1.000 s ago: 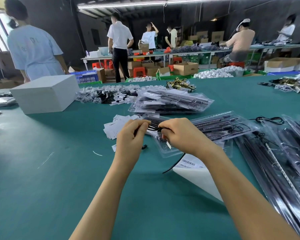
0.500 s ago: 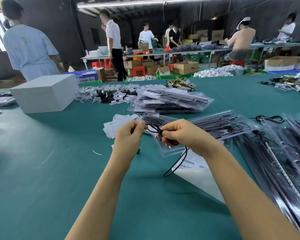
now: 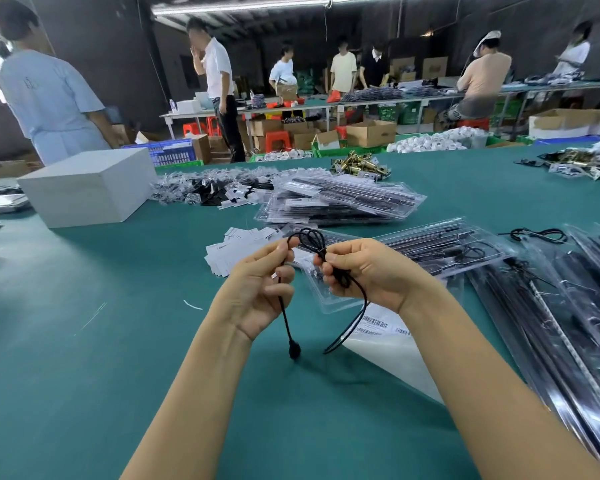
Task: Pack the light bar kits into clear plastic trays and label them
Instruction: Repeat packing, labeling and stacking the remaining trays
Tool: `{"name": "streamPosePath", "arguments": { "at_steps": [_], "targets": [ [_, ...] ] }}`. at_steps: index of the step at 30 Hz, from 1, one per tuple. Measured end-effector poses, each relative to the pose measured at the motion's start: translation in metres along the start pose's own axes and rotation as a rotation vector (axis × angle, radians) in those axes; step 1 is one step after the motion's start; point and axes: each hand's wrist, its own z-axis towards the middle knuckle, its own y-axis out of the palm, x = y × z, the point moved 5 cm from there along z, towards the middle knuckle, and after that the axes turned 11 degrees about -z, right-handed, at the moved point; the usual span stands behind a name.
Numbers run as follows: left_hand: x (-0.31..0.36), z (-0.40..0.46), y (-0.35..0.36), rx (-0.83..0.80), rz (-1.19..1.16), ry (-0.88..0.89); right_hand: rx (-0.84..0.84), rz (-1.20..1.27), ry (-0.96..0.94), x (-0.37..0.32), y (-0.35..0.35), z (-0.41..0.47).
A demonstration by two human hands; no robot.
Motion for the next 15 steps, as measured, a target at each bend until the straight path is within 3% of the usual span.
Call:
{"name": "streamPosePath", "arguments": {
  "at_steps": [7,15],
  "targets": [
    [-0.007,0.002,-0.004,0.154,-0.031,0.147,0.084,-0.039,-0.048,0.000,0.009,0.006],
    [-0.012,0.003,0.000,0.131,-0.079,0.116,0.231,-0.162,-0.080,0.002,0.021,0.011]
  ]
}}
